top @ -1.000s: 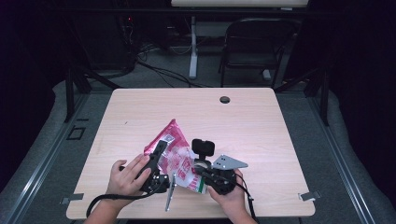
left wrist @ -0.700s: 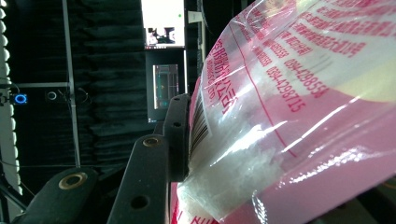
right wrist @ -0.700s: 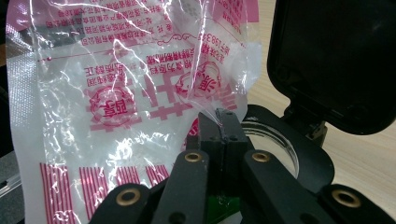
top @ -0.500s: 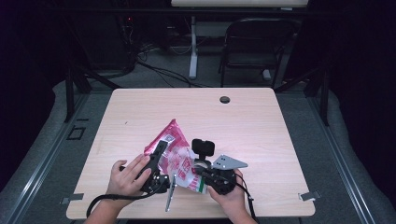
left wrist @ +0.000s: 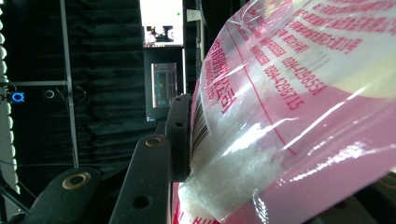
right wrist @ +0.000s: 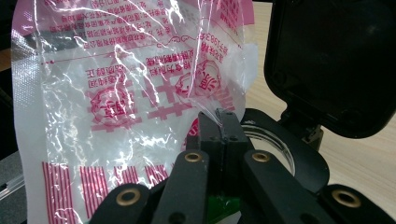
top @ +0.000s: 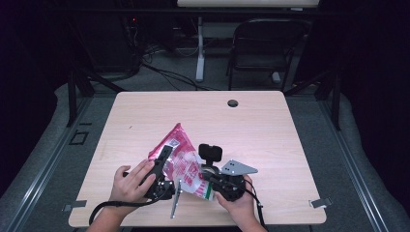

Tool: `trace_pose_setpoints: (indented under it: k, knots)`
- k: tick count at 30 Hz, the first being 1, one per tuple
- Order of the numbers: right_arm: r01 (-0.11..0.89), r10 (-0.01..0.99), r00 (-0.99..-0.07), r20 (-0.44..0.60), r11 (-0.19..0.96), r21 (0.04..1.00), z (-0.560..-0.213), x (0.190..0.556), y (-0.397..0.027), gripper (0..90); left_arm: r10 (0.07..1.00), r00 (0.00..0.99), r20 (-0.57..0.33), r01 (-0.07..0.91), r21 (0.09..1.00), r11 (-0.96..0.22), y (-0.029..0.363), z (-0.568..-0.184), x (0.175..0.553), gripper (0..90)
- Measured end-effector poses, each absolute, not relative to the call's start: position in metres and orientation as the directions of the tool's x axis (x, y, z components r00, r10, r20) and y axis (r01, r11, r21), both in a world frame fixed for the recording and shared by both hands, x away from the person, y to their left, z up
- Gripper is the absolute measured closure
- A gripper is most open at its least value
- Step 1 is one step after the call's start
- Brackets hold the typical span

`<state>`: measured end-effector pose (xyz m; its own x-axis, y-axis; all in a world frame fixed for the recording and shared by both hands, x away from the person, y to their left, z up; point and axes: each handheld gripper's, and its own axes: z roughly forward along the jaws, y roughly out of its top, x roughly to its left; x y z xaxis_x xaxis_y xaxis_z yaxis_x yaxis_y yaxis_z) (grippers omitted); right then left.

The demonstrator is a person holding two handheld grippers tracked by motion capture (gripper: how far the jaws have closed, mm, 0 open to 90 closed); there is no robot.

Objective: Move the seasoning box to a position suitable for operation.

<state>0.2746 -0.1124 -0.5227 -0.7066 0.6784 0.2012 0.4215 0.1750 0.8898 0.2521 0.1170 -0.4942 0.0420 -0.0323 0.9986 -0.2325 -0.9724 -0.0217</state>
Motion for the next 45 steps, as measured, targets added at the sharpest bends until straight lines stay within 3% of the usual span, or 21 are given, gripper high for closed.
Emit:
trace_pose_setpoints:
  k: [23, 45]
  knots:
    - [0.417, 0.68, -0.706, 0.196, 0.175, 0.892, -0.522, 0.275, -0.113, 90.0, -0.021, 0.078, 0.997, -0.215, -0.003, -0.977, 0.121, -0.498, 0.254, 71.1]
    - [0.419, 0.677, -0.71, 0.192, 0.187, 0.889, -0.522, 0.275, -0.112, 90.0, 0.044, 0.141, 0.989, -0.209, 0.073, -0.975, 0.128, -0.507, 0.258, 71.8]
